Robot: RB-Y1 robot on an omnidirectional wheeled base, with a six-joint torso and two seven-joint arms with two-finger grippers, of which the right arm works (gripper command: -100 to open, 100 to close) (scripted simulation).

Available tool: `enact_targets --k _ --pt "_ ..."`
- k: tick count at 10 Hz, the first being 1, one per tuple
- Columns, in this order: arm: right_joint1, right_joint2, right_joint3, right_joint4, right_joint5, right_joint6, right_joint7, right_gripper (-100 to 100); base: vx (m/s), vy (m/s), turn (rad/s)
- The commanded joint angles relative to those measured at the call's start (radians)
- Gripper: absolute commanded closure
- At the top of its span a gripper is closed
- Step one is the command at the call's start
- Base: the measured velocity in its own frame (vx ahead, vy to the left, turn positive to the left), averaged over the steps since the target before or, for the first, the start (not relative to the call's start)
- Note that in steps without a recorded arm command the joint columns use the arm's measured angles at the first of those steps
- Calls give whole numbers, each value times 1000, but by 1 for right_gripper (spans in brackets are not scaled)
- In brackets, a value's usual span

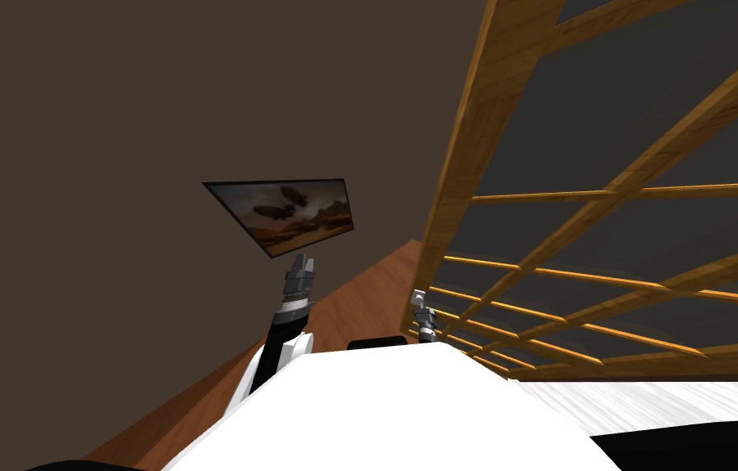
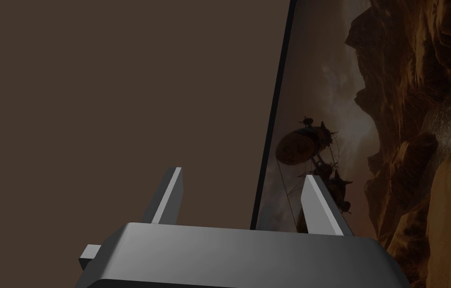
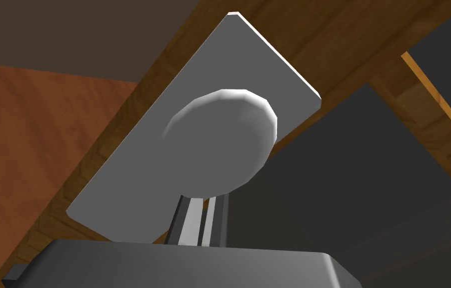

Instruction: Push the door open

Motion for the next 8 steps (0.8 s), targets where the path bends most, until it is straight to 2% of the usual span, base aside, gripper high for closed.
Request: enact_targets --k 1,2,3,4,8 --pt "-20 1 8 -15 -5 -20 -41 100 6 -13 -22" --pt "-20 1 8 -15 -5 -20 -41 100 6 -10 5" --pt "-28 3 13 -13 -17 -19 -80 100 7 -7 -12" --pt "0 6 28 -1 -29 -18 -87 -100 -24 -18 20" --pt "24 12 90 -37 -95 -66 -207 -100 -103 4 78"
